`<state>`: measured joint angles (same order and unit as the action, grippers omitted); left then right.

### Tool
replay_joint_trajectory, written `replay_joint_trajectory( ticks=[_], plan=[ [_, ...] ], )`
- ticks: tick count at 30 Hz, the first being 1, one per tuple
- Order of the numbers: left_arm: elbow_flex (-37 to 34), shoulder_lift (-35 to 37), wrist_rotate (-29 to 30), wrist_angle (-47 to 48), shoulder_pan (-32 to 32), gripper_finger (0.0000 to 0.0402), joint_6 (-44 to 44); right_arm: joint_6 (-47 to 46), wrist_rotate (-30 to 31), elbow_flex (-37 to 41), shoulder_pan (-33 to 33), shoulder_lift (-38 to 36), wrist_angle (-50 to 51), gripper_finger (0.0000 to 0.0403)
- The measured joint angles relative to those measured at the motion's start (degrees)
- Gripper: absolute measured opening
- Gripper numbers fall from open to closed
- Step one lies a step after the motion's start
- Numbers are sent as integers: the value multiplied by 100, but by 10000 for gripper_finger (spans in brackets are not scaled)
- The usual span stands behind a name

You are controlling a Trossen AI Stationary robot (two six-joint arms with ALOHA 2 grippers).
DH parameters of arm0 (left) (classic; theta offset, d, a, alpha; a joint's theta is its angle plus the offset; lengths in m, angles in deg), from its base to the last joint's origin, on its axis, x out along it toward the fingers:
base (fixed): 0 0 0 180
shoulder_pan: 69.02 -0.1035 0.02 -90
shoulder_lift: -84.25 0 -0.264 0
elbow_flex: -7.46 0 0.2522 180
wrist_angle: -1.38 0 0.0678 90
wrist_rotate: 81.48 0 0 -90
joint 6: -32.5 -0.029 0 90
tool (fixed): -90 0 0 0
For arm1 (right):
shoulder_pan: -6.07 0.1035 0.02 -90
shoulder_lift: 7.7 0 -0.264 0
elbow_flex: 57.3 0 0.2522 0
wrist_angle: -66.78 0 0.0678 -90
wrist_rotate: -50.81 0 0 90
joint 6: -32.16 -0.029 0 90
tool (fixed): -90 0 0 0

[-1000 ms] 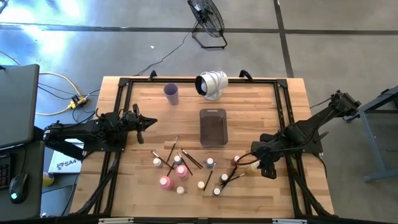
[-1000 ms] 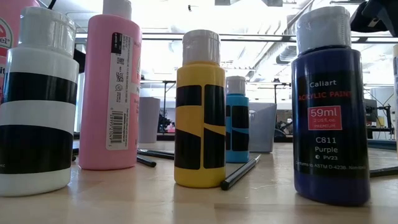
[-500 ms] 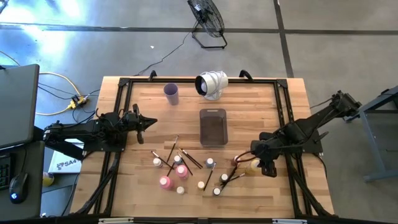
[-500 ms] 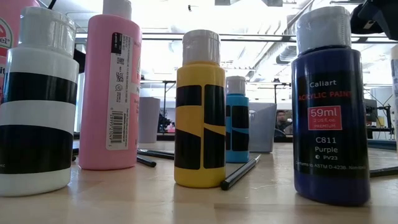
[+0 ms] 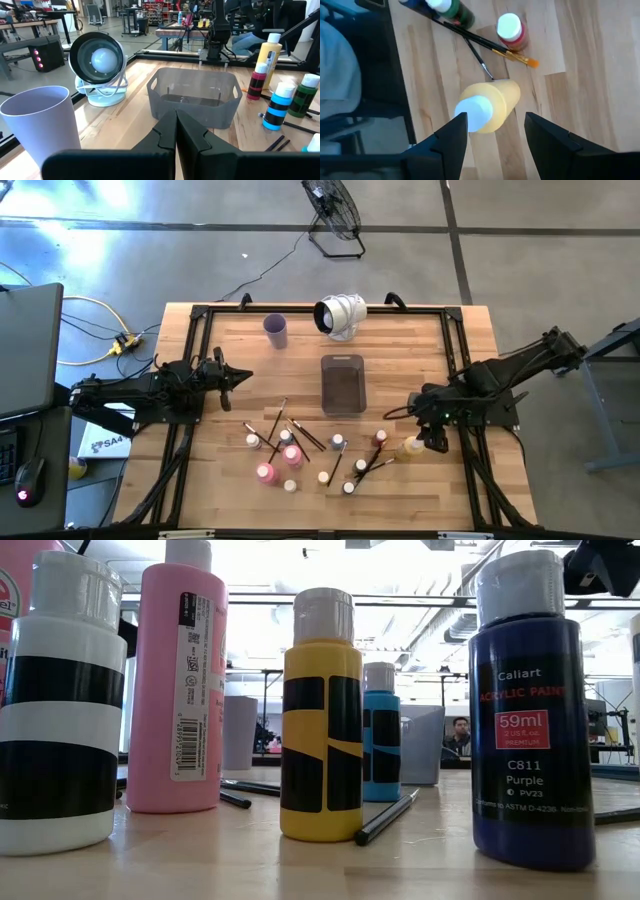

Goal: Pick & Place Paint Supplies
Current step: Put the yellow paint bottle into the black bin

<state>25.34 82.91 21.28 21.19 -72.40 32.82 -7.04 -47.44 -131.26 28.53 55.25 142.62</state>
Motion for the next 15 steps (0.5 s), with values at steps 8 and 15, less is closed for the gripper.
replay_joint_trajectory(
  ticks=[8, 15],
  plan=[
    [-2, 1, 0, 2, 0, 0, 0, -728, -400, -7, -84, -49, -288, 187],
    [-2, 0, 0, 2, 0, 0, 0, -1222, -161, -15, -70, -75, -537, 167]
  ],
)
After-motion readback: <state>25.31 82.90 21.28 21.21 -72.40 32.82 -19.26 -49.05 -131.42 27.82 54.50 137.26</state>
